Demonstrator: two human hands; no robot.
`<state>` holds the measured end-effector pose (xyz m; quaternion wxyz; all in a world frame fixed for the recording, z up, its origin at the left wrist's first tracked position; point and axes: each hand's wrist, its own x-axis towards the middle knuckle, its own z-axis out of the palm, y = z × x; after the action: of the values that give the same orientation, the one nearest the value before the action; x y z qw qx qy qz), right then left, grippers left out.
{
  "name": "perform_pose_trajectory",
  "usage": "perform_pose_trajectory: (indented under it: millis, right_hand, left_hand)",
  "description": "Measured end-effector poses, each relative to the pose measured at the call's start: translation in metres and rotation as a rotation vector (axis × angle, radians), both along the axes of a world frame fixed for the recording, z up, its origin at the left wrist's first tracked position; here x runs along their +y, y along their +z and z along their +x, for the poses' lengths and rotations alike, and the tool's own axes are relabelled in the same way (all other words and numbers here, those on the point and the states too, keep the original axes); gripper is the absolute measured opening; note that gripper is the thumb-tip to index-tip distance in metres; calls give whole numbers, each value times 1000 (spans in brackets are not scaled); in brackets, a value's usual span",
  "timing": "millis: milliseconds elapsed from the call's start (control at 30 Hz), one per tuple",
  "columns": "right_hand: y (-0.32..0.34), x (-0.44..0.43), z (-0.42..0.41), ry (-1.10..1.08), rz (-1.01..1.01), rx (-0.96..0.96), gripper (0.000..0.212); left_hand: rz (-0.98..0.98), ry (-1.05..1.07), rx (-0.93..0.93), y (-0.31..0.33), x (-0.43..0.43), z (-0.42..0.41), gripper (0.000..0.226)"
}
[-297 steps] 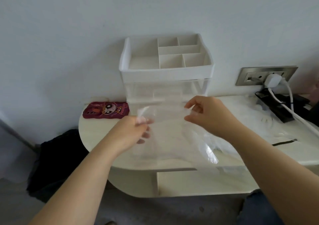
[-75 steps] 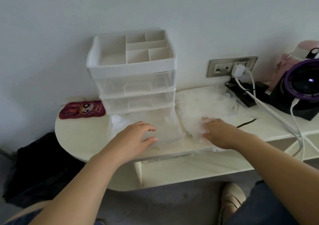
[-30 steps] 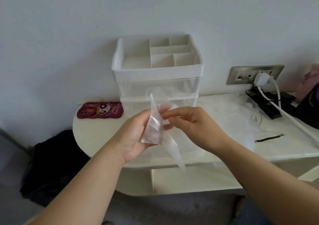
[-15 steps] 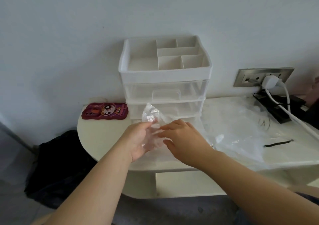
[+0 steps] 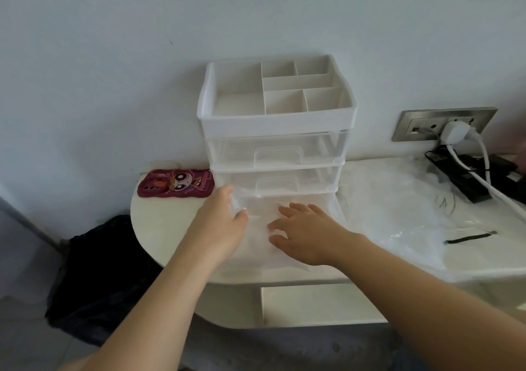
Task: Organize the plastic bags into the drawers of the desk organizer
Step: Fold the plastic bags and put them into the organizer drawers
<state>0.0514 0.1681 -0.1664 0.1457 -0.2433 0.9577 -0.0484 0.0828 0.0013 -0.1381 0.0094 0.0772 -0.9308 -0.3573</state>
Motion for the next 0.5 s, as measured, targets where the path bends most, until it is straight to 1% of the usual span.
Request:
perform_pose_trajectory:
  millis: [33, 67, 100, 133, 200, 233, 300, 367, 433, 500]
  right_hand:
    - [0, -1, 0, -5, -9, -11, 47]
    - [1, -2, 0, -15, -23, -25, 46]
    - [2, -2, 0, -24, -38, -41, 45]
    - [3, -2, 1, -33, -50, -58, 44]
    - [6, -2, 2, -36, -59, -77, 43]
    - [9, -1, 3, -27, -49, -55, 42]
    - [13, 1, 2, -15, -17, 68, 31]
    - [16, 6, -1, -62, -7, 163, 21]
    - [14, 10, -3, -110, 4, 148, 12]
    - [11, 12, -4, -120, 45, 95, 31]
  left_hand:
    - [-137, 9, 155, 3, 0, 3, 45]
    - [-209, -4, 299, 4, 3, 4, 40]
    - [-244, -49, 360, 4, 8, 2, 33]
    - [-270, -115, 348, 1, 13, 0, 29]
    - [-334, -238, 179, -9, 24, -7, 29]
    - [-365, -282, 84, -16, 27, -11, 30]
    - [-412, -339, -60, -26, 30, -19, 33]
    - [-420, -357, -166, -33, 31, -26, 35]
    - [-402, -350, -224, -35, 31, -31, 40]
    - [-403, -345, -254, -35, 32, -34, 48]
